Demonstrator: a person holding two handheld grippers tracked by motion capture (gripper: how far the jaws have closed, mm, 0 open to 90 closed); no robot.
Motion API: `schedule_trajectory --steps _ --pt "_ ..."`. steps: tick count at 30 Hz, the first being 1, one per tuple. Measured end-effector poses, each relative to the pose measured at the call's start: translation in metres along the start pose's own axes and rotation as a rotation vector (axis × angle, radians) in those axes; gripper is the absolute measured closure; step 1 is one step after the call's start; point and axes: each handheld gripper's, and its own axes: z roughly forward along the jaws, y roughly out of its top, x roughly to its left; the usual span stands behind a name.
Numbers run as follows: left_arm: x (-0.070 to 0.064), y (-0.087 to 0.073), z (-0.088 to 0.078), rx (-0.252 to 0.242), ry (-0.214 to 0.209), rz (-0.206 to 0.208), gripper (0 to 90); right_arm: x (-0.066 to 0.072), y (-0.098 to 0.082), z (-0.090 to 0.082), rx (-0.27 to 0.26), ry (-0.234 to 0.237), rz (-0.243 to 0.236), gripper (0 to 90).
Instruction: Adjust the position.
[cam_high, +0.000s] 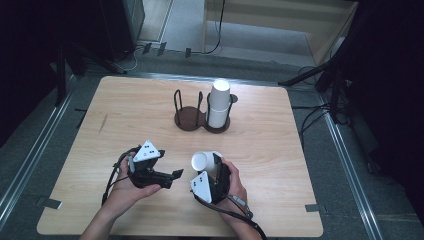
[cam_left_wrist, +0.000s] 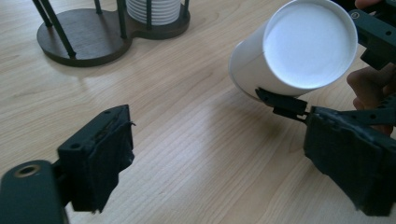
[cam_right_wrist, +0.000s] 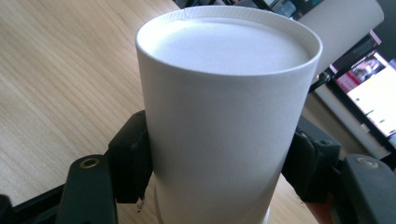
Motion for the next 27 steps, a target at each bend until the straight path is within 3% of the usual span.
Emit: schedule_trajectory --steps 4,11,27 --pt "-0.006 -0.001 0.003 0.008 -0.019 0.025 12.6 0.006 0.001 -0.002 -0.013 -0.008 -0.048 33.2" --pt "-0.014 -0.002 0.007 0.012 -0.043 0.069 14.2 0.012 0.002 -0.004 -0.038 -0.004 -0.083 33.2" --pt "-0.027 -0.001 0.005 -0.002 -0.093 0.149 18.2 0.016 0.008 -0.01 -0.08 0.052 -0.06 33.0"
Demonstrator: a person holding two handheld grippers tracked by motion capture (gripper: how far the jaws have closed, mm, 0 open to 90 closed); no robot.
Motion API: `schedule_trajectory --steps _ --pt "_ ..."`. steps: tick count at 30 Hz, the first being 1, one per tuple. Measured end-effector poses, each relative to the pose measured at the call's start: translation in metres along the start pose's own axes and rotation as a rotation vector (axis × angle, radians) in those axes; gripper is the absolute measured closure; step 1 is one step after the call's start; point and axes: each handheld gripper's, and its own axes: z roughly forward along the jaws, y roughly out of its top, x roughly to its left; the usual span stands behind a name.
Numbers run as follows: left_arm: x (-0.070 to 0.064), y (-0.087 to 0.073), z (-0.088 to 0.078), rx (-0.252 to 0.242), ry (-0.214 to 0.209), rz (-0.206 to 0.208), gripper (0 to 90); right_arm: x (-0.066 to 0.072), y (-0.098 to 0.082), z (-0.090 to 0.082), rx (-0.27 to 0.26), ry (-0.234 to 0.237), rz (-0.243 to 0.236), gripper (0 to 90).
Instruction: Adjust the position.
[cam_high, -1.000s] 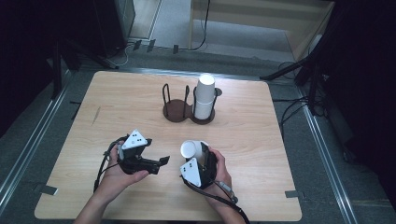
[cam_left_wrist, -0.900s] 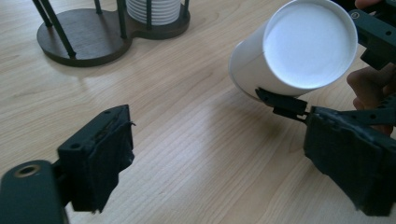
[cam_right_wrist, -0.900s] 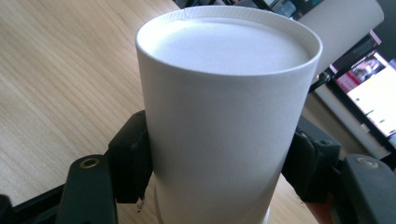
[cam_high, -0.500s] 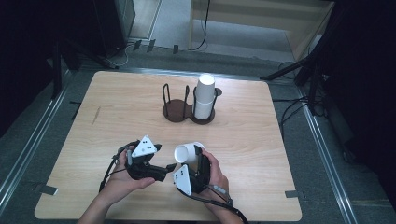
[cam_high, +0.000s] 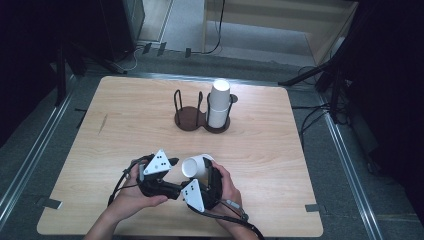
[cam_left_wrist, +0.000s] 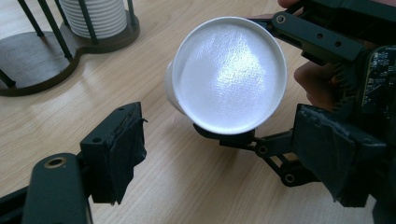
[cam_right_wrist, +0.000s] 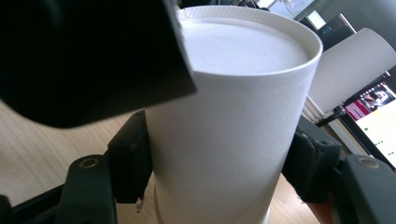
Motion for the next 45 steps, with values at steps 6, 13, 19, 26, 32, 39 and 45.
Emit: schedule_trajectory --steps 6,13,19,26,32,39,45 --pt "-0.001 0.0 0.0 0.001 0.0 0.015 20.9 0.001 0.002 -0.002 -0.026 0.041 0.027 32.8" --pt "-0.003 -0.001 0.0 -0.007 0.005 0.042 24.9 0.001 0.003 -0.003 -0.037 0.093 0.076 32.2" --pt "-0.005 -0.001 0.0 -0.008 0.002 0.057 29.0 0.0 0.003 -0.004 -0.055 0.135 0.12 32.0" --pt "-0.007 -0.001 0.0 -0.015 0.017 0.068 31.7 -0.001 0.004 -0.005 -0.068 0.165 0.139 31.7" --pt "-0.004 -0.003 0.0 -0.025 0.008 0.082 33.9 -0.001 0.003 -0.005 -0.066 0.184 0.156 28.7" --pt "0.002 0.0 -0.008 -0.052 -0.021 0.048 35.8 0.002 -0.001 0.0 -0.027 0.186 0.181 15.4" --pt "0.006 0.001 -0.011 -0.054 -0.033 0.016 36.1 0.002 -0.004 0.002 -0.017 0.188 0.179 18.9"
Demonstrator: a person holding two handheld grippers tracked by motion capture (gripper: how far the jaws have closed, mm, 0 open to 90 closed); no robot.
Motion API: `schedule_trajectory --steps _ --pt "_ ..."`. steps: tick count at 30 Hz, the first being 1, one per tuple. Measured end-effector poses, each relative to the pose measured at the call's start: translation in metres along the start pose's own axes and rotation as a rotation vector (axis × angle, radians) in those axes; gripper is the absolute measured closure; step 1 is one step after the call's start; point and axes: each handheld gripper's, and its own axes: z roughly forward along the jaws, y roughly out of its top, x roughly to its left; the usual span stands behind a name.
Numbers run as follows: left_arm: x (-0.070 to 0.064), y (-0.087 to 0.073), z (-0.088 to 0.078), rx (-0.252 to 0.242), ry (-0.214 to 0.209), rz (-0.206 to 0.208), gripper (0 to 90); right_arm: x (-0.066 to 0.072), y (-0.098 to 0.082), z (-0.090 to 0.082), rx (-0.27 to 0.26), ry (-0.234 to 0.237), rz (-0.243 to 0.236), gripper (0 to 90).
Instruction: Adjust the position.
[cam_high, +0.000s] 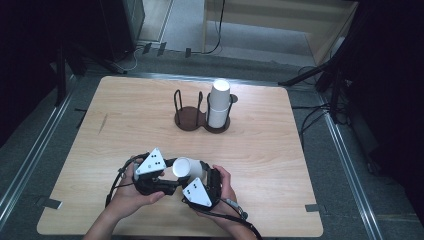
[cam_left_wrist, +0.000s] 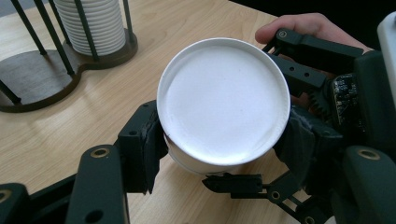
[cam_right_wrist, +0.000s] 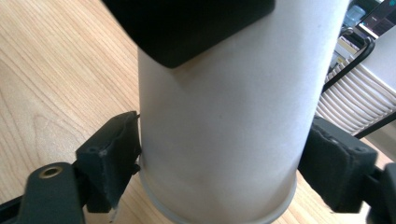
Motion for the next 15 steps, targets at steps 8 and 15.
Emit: schedule_trajectory --steps 8,15 --pt "0.0027 0.0007 0.0024 0.037 -0.002 -0.038 32.2 0.0003 -0.0036 -0.0013 -0.012 -0.015 -0.036 31.4" --pt "0.0008 0.0008 0.0082 0.081 0.003 -0.048 26.3 0.0087 -0.0005 -0.0049 -0.045 -0.024 -0.093 31.6"
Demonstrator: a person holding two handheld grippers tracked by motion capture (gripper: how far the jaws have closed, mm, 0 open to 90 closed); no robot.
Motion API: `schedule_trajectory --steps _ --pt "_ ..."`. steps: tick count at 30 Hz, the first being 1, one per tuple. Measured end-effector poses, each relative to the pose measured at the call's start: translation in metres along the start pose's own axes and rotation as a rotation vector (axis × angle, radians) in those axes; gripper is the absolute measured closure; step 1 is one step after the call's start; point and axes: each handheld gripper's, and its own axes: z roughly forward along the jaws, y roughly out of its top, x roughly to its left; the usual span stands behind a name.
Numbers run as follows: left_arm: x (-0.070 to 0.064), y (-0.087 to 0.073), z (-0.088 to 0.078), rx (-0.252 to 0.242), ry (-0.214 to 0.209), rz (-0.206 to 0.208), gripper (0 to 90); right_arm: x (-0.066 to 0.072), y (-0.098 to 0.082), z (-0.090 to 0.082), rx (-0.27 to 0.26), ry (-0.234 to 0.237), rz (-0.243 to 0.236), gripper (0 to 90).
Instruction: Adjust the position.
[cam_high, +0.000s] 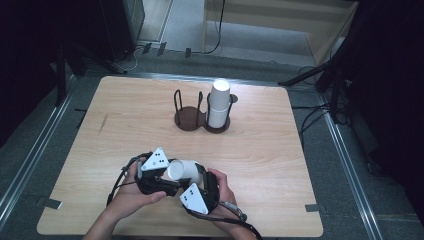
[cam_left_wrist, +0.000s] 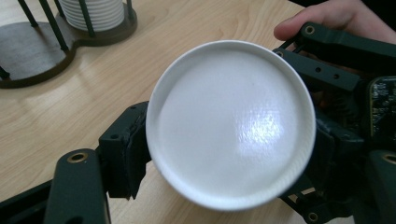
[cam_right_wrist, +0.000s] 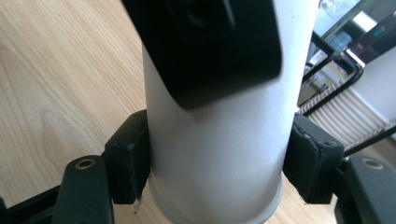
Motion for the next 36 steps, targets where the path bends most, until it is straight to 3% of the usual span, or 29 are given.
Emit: schedule_trajectory --steps 12,15,21,28,36 --pt "0.002 -0.001 0.002 0.019 -0.019 -0.009 26.3 0.005 -0.002 -0.001 -0.008 -0.034 -0.109 30.9" --pt "0.003 -0.002 0.002 0.017 -0.022 -0.01 28.5 0.006 -0.002 0.0 -0.005 -0.036 -0.115 25.0" --pt "0.004 -0.007 0.004 -0.038 0.013 0.006 30.9 0.002 -0.001 0.001 0.018 -0.018 -0.085 13.4" --pt "0.008 -0.011 0.003 -0.121 0.037 0.014 32.0 -0.009 0.001 -0.002 0.006 -0.033 -0.017 12.9" --pt "0.015 -0.013 0.0 -0.203 0.08 -0.027 32.1 -0.022 0.003 -0.006 -0.004 -0.04 0.059 13.3"
